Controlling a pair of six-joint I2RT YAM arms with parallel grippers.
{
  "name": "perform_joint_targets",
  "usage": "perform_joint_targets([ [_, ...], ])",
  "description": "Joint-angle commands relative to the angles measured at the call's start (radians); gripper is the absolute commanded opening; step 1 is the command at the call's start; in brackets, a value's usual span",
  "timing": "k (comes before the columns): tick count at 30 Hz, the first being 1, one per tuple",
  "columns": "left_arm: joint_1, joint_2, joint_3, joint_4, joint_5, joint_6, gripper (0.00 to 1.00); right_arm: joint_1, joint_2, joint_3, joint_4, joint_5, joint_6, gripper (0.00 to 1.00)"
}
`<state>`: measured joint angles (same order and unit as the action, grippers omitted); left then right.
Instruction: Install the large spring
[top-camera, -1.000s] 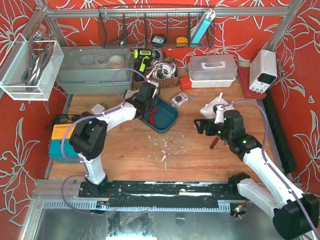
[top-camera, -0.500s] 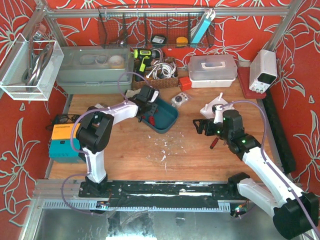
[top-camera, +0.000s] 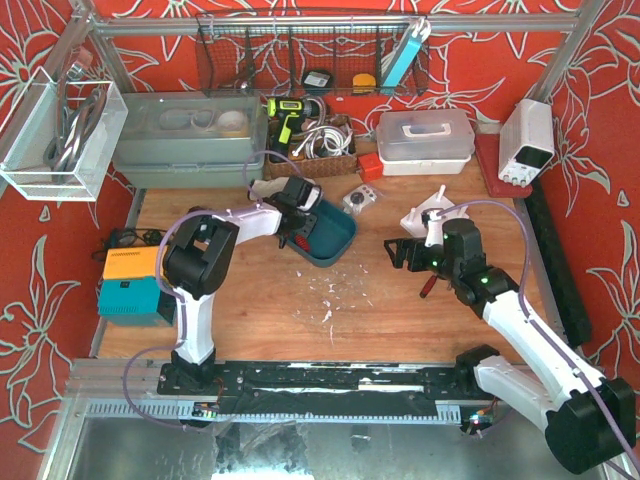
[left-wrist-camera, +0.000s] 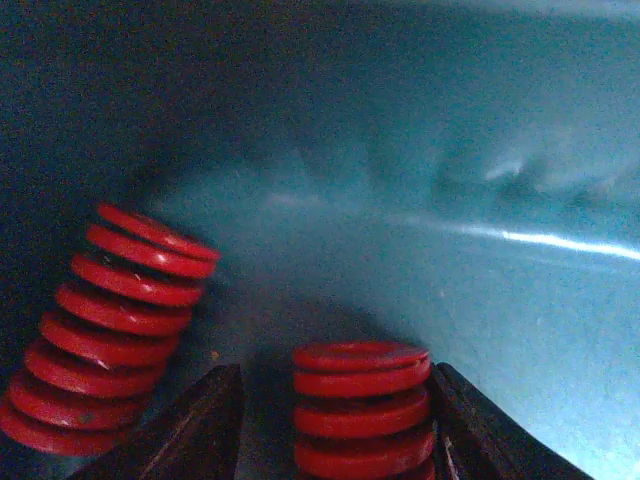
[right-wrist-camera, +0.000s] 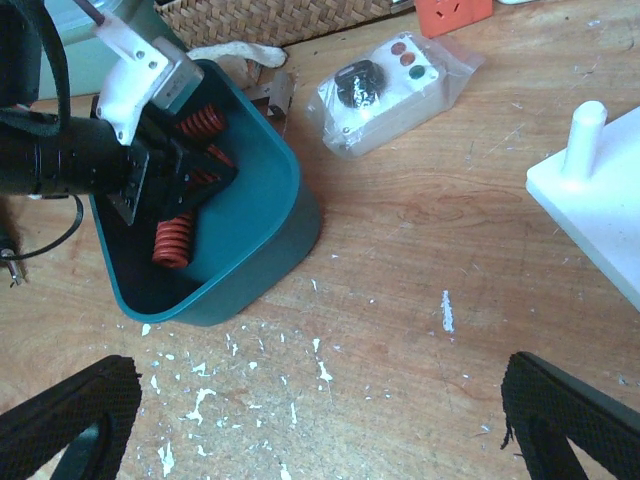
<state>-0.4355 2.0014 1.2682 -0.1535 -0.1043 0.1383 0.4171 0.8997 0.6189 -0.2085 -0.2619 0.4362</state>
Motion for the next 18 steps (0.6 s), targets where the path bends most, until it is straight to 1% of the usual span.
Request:
perform_joint_targets([
  [1,0.012,0.04,0.033,-0.053,0.002,0.012,0.51,0.009,0.007,-0.011,0.018,-0.011,-0.004,0.99],
  [4,0.012,0.042,0.03,-0.055,0.002,0.009,0.48,0.009,0.006,-0.011,0.02,-0.01,-0.002,0.99],
  [11,0.014,0.014,0.021,-0.047,0.021,-0.002,0.31,0.009,0.008,-0.012,0.024,-0.01,-0.002,0.99],
  [15,0.014,-0.032,0.01,-0.02,0.054,-0.008,0.2,0.009,0.017,-0.01,0.022,-0.011,-0.003,0.99],
  [18,0.014,-0.079,0.0,0.014,0.09,-0.015,0.14,0.009,0.018,-0.01,0.021,-0.002,-0.005,0.99],
])
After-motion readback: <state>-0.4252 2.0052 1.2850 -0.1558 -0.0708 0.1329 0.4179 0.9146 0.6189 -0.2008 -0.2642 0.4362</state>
